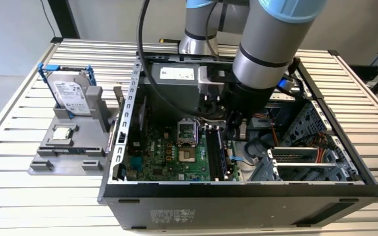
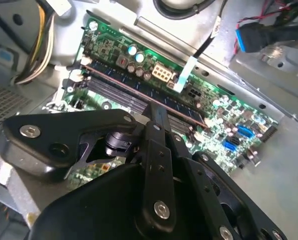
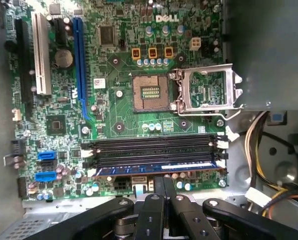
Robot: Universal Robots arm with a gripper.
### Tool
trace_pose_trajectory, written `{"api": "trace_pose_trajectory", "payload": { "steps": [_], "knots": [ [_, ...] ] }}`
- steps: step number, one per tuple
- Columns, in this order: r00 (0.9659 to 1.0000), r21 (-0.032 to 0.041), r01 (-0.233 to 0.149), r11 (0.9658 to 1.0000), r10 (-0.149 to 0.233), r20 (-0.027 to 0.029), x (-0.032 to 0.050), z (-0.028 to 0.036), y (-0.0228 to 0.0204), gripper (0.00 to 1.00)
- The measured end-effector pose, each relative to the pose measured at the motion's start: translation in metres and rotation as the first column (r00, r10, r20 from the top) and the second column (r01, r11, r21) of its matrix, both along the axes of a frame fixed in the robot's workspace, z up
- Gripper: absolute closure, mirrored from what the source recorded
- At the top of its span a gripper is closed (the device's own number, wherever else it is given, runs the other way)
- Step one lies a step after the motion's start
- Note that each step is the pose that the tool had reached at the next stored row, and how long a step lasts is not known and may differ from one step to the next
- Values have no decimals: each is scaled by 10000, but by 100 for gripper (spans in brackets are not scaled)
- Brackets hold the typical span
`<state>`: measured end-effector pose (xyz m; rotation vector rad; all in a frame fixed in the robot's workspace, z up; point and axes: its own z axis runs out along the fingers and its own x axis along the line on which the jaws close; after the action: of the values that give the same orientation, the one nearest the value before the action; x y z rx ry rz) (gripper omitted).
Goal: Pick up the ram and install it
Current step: 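Press down the ram until it locks into place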
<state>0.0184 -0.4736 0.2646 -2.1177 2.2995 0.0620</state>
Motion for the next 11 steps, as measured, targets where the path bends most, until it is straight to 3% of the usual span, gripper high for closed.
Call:
{"api": "trace_pose_trajectory", "payload": {
  "steps": [6, 11],
  "knots": [
    [10000, 1, 0, 10000, 0, -3, 0, 227, 0, 100],
    [10000, -1, 5, 10000, -5, -4, 0, 228, 0, 100]
  ]
}}
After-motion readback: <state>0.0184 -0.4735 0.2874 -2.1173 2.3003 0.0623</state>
